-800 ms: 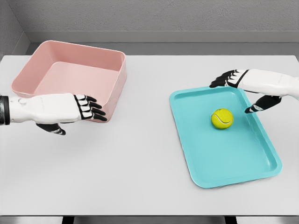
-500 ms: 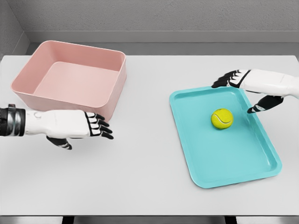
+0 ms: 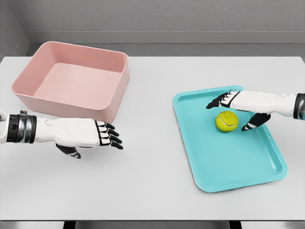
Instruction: Put the tennis from the blue tray into the pink basket with both arms
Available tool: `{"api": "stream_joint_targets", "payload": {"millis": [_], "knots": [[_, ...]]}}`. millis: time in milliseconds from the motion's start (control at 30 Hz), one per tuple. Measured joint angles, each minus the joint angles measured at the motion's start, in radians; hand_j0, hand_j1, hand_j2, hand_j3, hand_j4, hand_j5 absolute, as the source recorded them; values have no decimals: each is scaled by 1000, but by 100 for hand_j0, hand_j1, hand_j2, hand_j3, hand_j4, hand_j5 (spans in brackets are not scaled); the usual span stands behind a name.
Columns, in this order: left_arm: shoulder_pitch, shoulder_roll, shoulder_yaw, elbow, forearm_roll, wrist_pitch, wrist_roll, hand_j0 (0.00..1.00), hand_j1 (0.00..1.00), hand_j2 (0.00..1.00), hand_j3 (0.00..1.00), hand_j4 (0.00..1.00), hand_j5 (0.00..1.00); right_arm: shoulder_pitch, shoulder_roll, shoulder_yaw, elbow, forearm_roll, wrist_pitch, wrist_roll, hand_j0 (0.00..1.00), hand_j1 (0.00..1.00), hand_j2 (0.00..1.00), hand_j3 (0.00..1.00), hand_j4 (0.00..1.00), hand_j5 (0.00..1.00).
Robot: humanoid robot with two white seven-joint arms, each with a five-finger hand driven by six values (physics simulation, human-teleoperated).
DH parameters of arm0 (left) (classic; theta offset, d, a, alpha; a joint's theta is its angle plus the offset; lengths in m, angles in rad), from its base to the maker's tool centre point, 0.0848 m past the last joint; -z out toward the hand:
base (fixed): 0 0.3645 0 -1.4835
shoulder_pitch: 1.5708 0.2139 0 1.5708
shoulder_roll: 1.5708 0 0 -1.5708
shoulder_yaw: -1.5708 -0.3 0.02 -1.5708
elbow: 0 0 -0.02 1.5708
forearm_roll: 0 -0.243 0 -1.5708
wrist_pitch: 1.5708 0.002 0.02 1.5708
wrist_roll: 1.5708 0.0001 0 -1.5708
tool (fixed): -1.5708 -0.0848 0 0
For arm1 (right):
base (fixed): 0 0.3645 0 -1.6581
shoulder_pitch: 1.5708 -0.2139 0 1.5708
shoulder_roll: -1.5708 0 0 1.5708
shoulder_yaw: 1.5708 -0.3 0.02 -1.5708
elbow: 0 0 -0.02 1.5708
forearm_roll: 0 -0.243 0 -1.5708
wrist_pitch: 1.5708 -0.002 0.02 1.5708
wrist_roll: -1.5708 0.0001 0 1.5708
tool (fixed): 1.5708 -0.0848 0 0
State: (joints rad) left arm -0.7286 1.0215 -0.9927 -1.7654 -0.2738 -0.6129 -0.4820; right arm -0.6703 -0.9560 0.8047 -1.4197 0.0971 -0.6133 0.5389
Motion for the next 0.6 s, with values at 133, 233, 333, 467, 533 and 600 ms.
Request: {"api": "stream_joint_targets", "payload": {"millis": [133, 233, 333, 467, 533, 600], "knots": [[-11, 1, 1, 0, 2, 0, 0, 100, 100, 100, 100, 100, 100, 0, 21, 9, 30, 33, 0, 1, 100, 100, 100, 100, 100, 100], [-12, 2, 1, 0, 3, 0, 0, 100, 100, 100, 100, 100, 100, -2, 33, 19, 47, 47, 0, 2, 100, 100, 100, 100, 100, 100], [-12, 3, 1, 1, 3, 0, 0, 100, 100, 100, 100, 100, 100, -5, 49, 24, 68, 59, 0, 2, 100, 100, 100, 100, 100, 100], [-12, 5, 2, 1, 3, 0, 0, 100, 100, 100, 100, 100, 100, -6, 61, 27, 84, 67, 0, 3, 100, 100, 100, 100, 100, 100], [-12, 5, 3, 1, 4, 0, 0, 100, 100, 100, 100, 100, 100, -14, 65, 28, 89, 68, 0, 3, 100, 100, 100, 100, 100, 100], [-12, 5, 4, 1, 4, 0, 0, 100, 100, 100, 100, 100, 100, -20, 69, 32, 100, 69, 0, 3, 100, 100, 100, 100, 100, 100]]}}
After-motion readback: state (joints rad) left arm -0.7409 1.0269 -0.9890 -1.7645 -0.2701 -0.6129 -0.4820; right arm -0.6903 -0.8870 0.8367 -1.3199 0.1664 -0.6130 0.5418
